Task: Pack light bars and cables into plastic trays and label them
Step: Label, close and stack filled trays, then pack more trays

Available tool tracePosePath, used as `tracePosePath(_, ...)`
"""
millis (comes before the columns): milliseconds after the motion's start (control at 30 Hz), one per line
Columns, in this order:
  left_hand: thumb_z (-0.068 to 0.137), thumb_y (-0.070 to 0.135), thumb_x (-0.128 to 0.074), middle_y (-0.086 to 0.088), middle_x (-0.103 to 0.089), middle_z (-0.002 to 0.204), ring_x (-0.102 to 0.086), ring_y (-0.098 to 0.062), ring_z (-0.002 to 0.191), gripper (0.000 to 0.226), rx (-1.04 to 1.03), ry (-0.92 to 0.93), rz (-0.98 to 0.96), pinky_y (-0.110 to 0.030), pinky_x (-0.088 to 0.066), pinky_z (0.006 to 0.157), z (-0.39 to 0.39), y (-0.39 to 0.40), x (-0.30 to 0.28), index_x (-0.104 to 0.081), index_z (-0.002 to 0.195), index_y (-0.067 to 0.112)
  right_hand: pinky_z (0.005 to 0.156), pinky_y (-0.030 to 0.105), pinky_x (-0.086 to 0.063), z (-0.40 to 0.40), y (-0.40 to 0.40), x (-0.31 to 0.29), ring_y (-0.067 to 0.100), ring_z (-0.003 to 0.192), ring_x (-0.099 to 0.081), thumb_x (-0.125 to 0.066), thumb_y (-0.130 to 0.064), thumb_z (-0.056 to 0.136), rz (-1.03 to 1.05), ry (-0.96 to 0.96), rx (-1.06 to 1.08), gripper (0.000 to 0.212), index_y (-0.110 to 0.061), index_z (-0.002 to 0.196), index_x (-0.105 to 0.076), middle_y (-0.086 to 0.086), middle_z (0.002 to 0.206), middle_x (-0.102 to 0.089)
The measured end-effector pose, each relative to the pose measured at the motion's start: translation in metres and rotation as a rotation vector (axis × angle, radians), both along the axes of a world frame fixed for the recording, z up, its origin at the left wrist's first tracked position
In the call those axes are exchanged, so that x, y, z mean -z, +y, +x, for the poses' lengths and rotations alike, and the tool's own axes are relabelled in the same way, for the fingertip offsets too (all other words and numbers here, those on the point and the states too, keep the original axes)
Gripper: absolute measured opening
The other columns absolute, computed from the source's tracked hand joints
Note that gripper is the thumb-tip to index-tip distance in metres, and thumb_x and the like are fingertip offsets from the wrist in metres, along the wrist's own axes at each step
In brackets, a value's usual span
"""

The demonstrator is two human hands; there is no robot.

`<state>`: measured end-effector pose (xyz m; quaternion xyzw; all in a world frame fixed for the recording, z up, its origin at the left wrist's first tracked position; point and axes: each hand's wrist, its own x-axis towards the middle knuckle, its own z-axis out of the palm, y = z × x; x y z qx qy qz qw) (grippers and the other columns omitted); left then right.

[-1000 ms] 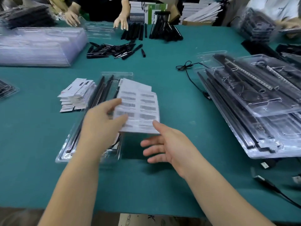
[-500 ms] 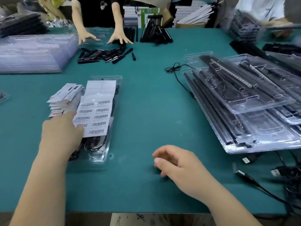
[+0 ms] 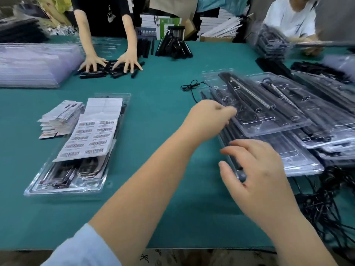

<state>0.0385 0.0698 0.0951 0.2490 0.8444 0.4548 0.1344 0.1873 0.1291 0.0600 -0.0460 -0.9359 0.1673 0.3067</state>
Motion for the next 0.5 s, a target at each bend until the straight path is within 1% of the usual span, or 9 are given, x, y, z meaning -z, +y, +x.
tracePosePath(33, 0.090, 0.043, -0.050, -0.011, -0.072, 0.091, -0.050, -0.020, 0.059, 0.043, -0.030, -0.042, -0.043, -0.026, -0.041, 0.056, -0.008, 0.011, -0.002, -0.060, 0.075, 0.005, 0.091, 0.045, -0.042, 0.000, 0.003, 0.005, 0.029, 0.102, -0.059, -0.061, -0.028, 0.079, 0.064, -0.050, 0.071, 0.028, -0.008, 0.097, -0.071, 0.008, 0.102, -0.065)
tracePosePath(67, 0.090, 0.049, -0.047, -0.013, -0.072, 0.093, -0.051, -0.021, 0.060, 0.048, -0.046, -0.060, -0.096, -0.027, -0.040, 0.058, -0.016, 0.020, -0.002, -0.054, 0.069, 0.006, 0.089, 0.050, -0.043, 0.000, 0.006, 0.009, 0.033, 0.103, -0.060, -0.070, -0.026, 0.075, 0.114, -0.103, 0.117, 0.029, -0.007, 0.097, -0.072, 0.010, 0.104, -0.066)
tracePosePath(100, 0.090, 0.053, -0.046, -0.012, -0.071, 0.087, -0.052, -0.022, 0.061, 0.052, -0.054, -0.063, -0.147, -0.028, -0.040, 0.059, -0.022, 0.028, 0.000, -0.049, 0.065, 0.009, 0.087, 0.052, -0.044, 0.000, 0.008, 0.014, 0.034, 0.103, -0.061, -0.078, -0.023, 0.069, 0.154, -0.149, 0.134, 0.032, -0.007, 0.097, -0.072, 0.011, 0.104, -0.067)
tracePosePath(167, 0.088, 0.057, -0.051, -0.006, -0.060, 0.062, -0.051, -0.022, 0.055, 0.054, -0.073, -0.074, -0.202, -0.026, -0.040, 0.057, -0.028, 0.040, 0.004, -0.043, 0.059, 0.012, 0.083, 0.050, -0.046, 0.000, 0.010, 0.019, 0.033, 0.100, -0.064, -0.086, -0.017, 0.058, 0.204, -0.180, 0.131, 0.040, -0.009, 0.095, -0.073, 0.011, 0.101, -0.068)
tracePosePath(233, 0.088, 0.042, -0.062, -0.003, -0.048, 0.054, -0.045, -0.018, 0.045, 0.045, -0.090, -0.179, -0.116, -0.022, -0.038, 0.048, -0.031, 0.046, 0.008, -0.042, 0.062, 0.012, 0.079, 0.048, -0.048, -0.002, 0.012, 0.020, 0.032, 0.098, -0.065, -0.087, -0.014, 0.055, 0.206, -0.160, 0.133, 0.041, -0.011, 0.094, -0.074, 0.010, 0.099, -0.068)
tracePosePath(300, 0.089, 0.021, -0.064, -0.005, -0.053, 0.066, -0.053, -0.015, 0.046, 0.028, -0.133, -0.375, 0.089, -0.019, -0.041, 0.040, -0.032, 0.049, 0.010, -0.045, 0.072, 0.010, 0.076, 0.048, -0.047, -0.004, 0.012, 0.020, 0.032, 0.096, -0.065, -0.087, -0.013, 0.055, 0.205, -0.150, 0.147, 0.041, -0.012, 0.093, -0.075, 0.010, 0.098, -0.068)
tracePosePath(333, 0.089, 0.018, -0.065, -0.005, -0.055, 0.073, -0.060, -0.016, 0.053, 0.024, -0.162, -0.454, 0.183, -0.019, -0.047, 0.040, -0.032, 0.050, 0.009, -0.047, 0.076, 0.009, 0.075, 0.048, -0.047, -0.004, 0.012, 0.021, 0.032, 0.095, -0.065, -0.087, -0.013, 0.054, 0.216, -0.151, 0.154, 0.041, -0.012, 0.093, -0.075, 0.010, 0.097, -0.068)
tracePosePath(400, 0.086, 0.021, -0.071, -0.004, -0.053, 0.078, -0.066, -0.021, 0.067, 0.025, -0.183, -0.492, 0.256, -0.026, -0.056, 0.049, -0.031, 0.054, 0.008, -0.050, 0.078, 0.009, 0.074, 0.048, -0.047, -0.005, 0.010, 0.022, 0.033, 0.095, -0.065, -0.088, -0.014, 0.053, 0.241, -0.157, 0.162, 0.041, -0.012, 0.093, -0.075, 0.011, 0.096, -0.068)
tracePosePath(500, 0.080, 0.017, -0.077, -0.007, -0.056, 0.075, -0.061, -0.022, 0.062, 0.028, -0.149, -0.496, 0.193, -0.029, -0.059, 0.057, -0.025, 0.065, 0.004, -0.051, 0.078, 0.006, 0.074, 0.047, -0.046, -0.006, 0.008, 0.023, 0.034, 0.096, -0.064, -0.087, -0.013, 0.055, 0.226, -0.162, 0.174, 0.042, -0.012, 0.095, -0.075, 0.011, 0.097, -0.068)
